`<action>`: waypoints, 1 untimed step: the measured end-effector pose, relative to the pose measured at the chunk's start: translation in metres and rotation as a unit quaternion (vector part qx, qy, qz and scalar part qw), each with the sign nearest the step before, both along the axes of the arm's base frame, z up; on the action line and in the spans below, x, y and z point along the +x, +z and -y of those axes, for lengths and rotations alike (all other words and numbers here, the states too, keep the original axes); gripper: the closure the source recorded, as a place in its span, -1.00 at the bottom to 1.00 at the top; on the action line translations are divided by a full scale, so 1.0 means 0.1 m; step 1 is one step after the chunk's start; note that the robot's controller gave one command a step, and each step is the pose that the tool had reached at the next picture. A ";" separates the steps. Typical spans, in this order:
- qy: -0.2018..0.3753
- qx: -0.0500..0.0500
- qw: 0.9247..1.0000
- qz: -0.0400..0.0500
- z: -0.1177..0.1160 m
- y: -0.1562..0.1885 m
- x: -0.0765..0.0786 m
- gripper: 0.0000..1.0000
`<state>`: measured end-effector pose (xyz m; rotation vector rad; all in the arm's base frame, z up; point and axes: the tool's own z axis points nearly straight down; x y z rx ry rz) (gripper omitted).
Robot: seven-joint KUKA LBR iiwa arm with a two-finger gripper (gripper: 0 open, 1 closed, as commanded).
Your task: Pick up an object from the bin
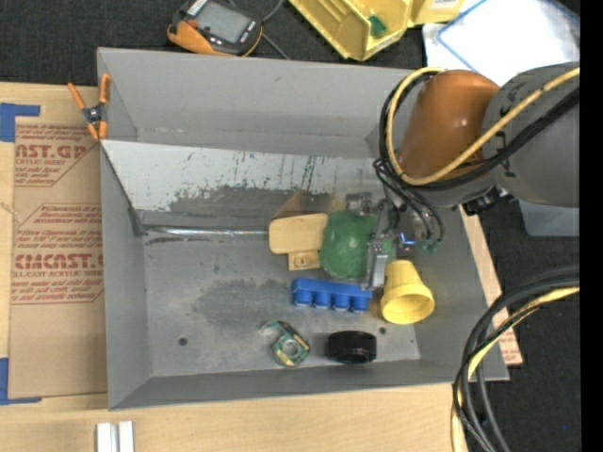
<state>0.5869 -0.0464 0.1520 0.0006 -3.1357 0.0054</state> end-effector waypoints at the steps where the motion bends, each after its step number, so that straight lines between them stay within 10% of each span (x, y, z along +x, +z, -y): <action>1: 0.000 0.000 1.000 0.000 0.00 0.00 0.00 -1.00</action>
Offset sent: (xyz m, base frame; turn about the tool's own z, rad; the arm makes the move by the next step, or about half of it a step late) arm -0.0061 0.0051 -0.0139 -0.2207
